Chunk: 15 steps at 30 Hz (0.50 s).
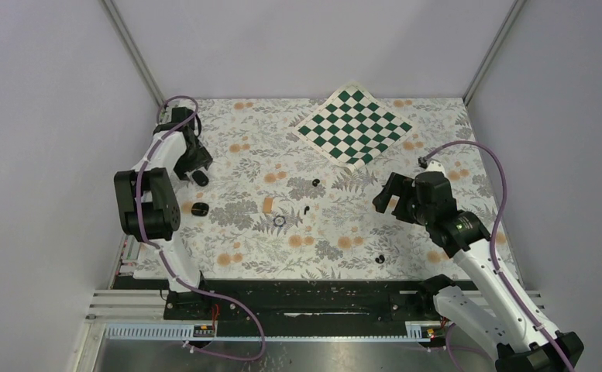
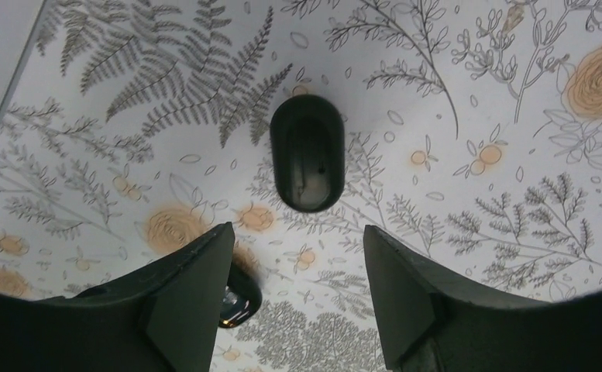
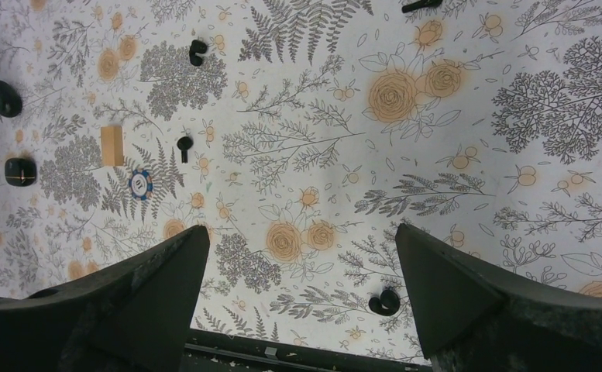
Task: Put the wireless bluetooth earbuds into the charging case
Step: Pick up the charging case from the corner of the board.
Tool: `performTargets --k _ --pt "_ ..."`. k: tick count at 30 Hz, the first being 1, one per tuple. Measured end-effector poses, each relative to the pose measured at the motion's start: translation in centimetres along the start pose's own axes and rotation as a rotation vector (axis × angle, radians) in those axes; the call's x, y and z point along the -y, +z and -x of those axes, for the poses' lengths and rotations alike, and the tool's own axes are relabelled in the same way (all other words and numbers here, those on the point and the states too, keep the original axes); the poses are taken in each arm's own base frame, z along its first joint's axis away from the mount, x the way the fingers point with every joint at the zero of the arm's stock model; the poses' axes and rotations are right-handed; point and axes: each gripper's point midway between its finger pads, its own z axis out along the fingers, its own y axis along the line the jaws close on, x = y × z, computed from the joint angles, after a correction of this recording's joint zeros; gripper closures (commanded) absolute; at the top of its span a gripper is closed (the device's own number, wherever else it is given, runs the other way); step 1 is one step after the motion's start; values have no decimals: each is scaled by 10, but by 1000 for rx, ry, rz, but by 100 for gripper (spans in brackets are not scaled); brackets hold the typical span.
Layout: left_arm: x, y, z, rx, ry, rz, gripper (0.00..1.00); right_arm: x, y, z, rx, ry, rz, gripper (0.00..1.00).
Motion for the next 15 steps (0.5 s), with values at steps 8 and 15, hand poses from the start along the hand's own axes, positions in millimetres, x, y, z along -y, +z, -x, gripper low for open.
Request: performTargets --k 8,15 --pt "3 41 -6 -80 -6 30 38 -1 4 -9 -33 10 12 1" --pt "3 61 -13 -131 -20 35 68 -3 3 -10 -37 16 28 1"
